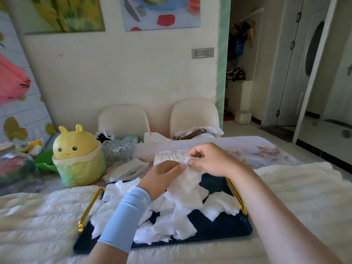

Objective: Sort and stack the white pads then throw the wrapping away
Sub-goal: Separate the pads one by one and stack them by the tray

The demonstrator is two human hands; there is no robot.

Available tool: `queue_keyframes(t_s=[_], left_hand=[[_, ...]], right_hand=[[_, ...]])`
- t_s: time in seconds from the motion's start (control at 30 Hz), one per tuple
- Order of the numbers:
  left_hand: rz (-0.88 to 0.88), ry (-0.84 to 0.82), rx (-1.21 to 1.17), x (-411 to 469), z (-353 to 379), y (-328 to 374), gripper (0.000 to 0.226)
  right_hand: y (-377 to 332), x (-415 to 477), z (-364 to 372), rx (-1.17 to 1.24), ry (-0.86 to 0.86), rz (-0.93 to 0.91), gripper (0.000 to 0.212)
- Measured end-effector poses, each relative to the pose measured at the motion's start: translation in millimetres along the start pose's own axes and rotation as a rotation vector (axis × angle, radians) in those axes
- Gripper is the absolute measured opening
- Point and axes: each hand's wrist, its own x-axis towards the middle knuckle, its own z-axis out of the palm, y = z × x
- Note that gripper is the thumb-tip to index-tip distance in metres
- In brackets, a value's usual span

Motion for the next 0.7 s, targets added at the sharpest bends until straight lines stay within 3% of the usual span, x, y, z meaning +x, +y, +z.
queue_keyframes(t_s=[0.13, 0.2, 0.3, 0.37, 0.53, 0.63, 0.7], left_hand=[[0.036, 0.144, 0.089, -1.6, -4.2, -5.6, 0.027], [0.014, 0.199, 0.023, -2.8, -10.1, -12.8, 0.031], [-0.009, 0.204, -0.035, -11.3, -22.4, -23.0, 0.02], [-0.012, 0.174, -0.033, -18.0, -30.8, -28.9, 0.015], [-0.056, 0.095, 0.109, -29.9, -39.5, -47.4, 0.027], [-0.07, 0.053, 0.222, -34.5, -37.0, -53.8, 0.031], [-0.058, 0.061, 0.235, -34.6, -36.4, -54.7, 0.032]], right_hand=[[-18.1, 0.6, 17.9, 0.197, 0.098, -0.05, 0.007], [-23.7, 2.4, 28.1, 0.255, 0.08, -0.047, 0.015], [-28.7, 2.9, 42.3, 0.261, 0.034, -0.026, 0.021], [-29.2, 2.5, 51.5, 0.222, -0.015, -0.013, 0.018], [-30.0, -3.1, 69.0, 0.001, -0.167, 0.017, 0.026], [-37.4, -8.2, 69.0, -0.236, -0.085, -0.082, 0.039], [-43.2, -9.6, 66.3, -0.243, -0.053, -0.182, 0.031]])
